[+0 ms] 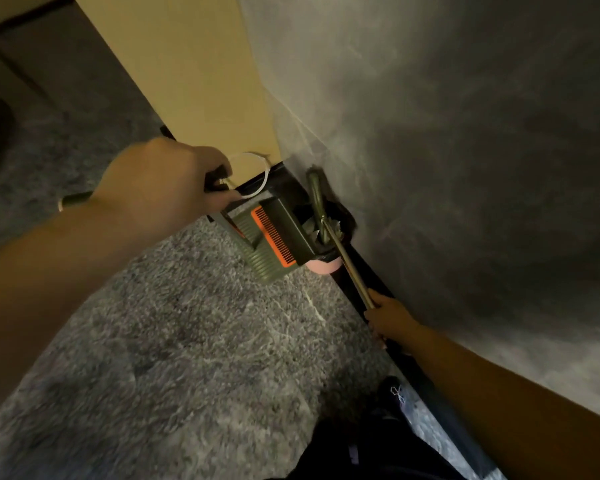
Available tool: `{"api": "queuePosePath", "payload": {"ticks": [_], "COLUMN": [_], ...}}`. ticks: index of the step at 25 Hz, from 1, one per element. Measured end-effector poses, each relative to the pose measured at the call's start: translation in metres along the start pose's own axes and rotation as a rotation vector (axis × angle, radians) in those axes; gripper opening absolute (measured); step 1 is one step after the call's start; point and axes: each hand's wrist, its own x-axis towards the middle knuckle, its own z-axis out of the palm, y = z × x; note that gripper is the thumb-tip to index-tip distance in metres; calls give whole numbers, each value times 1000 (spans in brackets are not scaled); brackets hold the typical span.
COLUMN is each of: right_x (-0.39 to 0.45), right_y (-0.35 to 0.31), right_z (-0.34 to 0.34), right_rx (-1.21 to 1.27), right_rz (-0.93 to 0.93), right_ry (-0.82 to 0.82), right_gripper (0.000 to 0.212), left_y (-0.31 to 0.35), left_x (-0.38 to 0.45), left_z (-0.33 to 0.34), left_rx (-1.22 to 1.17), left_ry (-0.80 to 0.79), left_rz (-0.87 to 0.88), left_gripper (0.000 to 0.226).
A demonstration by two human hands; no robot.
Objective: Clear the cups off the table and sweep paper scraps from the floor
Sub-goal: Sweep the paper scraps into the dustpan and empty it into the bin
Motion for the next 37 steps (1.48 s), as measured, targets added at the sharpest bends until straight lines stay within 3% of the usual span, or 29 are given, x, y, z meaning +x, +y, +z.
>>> {"api": "queuePosePath", "payload": {"ticks": [3,12,23,30,37], "right_x": [10,-26,-98,-107,-111], "right_y": [12,3,-51,-66,-63], "right_z": [3,-3,38,54,71], "right_rx": [-64,76,12,-152,-451], "right_rz": [28,23,-154,-185,-195], "right_ry": [-31,22,8,-184,-426], "right_gripper": [58,60,50,27,43], "left_y": [-2,-4,-17,6,78], "left_x": [2,-11,-115,-205,-306], "left_z": [3,0,-31,-19,-1], "left_rx": [-19,-35,-73,-156,-147], "left_ry": [7,14,-15,-88,-149], "left_rz": [-43,-124,-358,-680,-1076], "left_gripper": [35,33,29,27,32]}}
